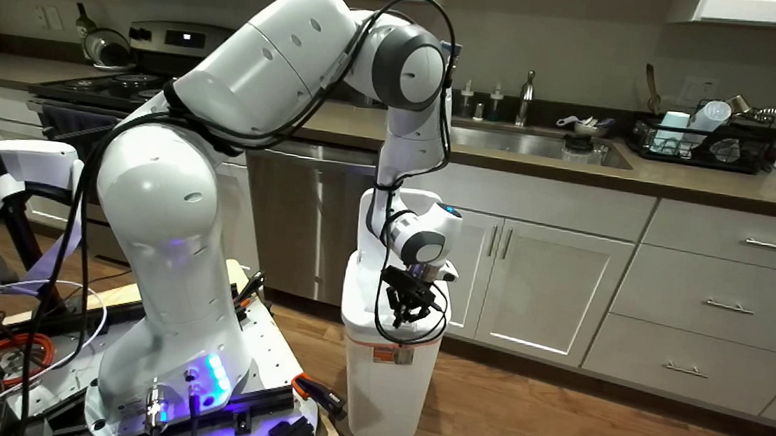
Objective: Press the open button of the bin
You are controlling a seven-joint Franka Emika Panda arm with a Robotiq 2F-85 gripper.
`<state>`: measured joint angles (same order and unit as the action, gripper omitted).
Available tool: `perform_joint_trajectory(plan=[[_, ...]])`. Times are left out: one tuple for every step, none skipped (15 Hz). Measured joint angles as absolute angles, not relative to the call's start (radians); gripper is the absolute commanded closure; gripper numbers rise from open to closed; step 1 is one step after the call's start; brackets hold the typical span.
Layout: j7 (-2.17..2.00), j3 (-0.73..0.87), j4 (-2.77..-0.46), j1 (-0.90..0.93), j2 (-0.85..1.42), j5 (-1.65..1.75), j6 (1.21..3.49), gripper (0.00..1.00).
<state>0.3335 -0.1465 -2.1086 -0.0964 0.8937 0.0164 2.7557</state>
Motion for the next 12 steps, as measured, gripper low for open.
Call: perform_joint_trajectory(plan=[[0.342, -0.152, -2.108, -0.103, 0.891, 0.017, 2.756, 0.95], [0.346, -0.157, -2.108, -0.107, 0.886, 0.017, 2.750, 0.94], [0.347, -0.164, -2.106, -0.114, 0.881, 0.017, 2.729, 0.94], [0.347, -0.173, -2.100, -0.119, 0.871, 0.017, 2.683, 0.94], [0.345, -0.177, -2.090, -0.118, 0.855, 0.016, 2.618, 0.94], [0.341, -0.178, -2.076, -0.115, 0.835, 0.015, 2.544, 0.93], [0.337, -0.179, -2.060, -0.111, 0.814, 0.013, 2.465, 0.92], [0.330, -0.179, -2.042, -0.107, 0.790, 0.011, 2.383, 0.93], [0.324, -0.179, -2.024, -0.101, 0.767, 0.008, 2.304, 0.93], [0.320, -0.179, -2.007, -0.094, 0.744, 0.005, 2.234, 0.94], [0.315, -0.179, -1.992, -0.087, 0.723, 0.002, 2.173, 0.94], [0.311, -0.179, -1.979, -0.079, 0.703, 0.001, 2.120, 0.95]])
